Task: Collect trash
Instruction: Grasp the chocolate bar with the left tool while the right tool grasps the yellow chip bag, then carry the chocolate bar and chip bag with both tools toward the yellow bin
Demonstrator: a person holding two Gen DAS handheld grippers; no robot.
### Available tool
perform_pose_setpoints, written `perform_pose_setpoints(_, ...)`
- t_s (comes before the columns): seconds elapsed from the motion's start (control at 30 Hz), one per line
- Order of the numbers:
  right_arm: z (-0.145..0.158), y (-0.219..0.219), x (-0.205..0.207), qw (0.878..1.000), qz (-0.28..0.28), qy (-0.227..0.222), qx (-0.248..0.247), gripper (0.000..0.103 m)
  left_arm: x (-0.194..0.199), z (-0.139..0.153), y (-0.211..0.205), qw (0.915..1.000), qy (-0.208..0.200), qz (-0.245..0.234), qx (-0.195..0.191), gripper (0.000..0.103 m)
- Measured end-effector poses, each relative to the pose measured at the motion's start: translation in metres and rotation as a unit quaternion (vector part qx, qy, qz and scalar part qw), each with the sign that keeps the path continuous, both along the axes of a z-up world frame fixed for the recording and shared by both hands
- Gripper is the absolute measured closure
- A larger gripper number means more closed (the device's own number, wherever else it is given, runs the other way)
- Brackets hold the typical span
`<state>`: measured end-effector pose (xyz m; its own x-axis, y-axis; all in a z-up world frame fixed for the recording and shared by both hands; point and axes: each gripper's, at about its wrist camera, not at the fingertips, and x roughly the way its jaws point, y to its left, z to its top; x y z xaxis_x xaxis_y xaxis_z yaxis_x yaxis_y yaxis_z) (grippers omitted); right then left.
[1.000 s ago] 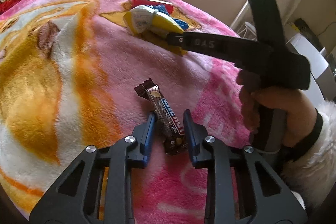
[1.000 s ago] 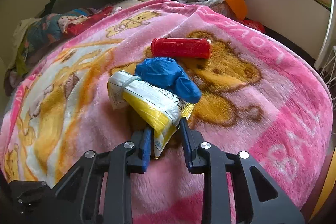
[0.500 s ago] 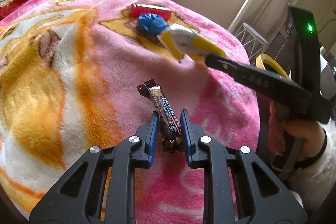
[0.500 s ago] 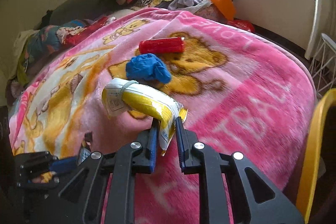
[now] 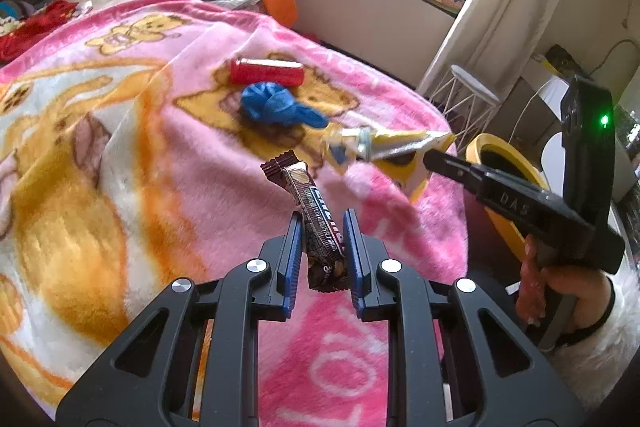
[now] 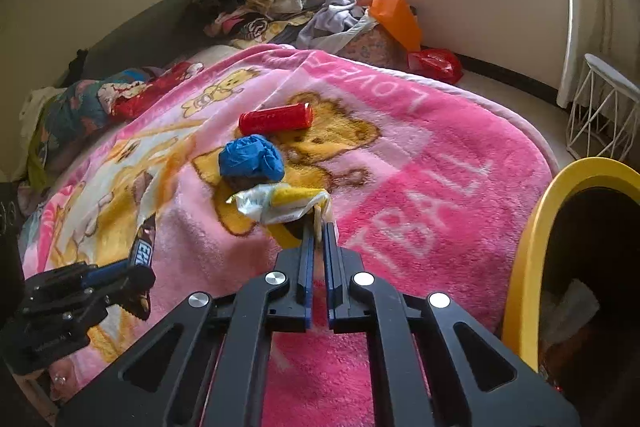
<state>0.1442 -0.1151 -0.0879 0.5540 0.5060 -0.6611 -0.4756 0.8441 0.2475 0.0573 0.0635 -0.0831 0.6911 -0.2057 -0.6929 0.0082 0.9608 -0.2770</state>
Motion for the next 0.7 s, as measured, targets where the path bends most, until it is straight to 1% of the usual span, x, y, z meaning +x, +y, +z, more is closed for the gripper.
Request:
perform_pose_setpoints(0.4, 0.026, -0.033, -0.008, 0.999, -0.029, -0.028, 0.028, 0.098, 0.015, 0.028, -0.028, 0.9991, -0.032, -0.026, 0.002, 0.088)
perform_pose_setpoints(0.7, 0.038, -0.065, -0.013, 0.996, -0.063, -0.04, 0.046, 0.098, 0.021, 0.038, -0.053, 0.9978, -0.044, -0.05, 0.0, 0.088)
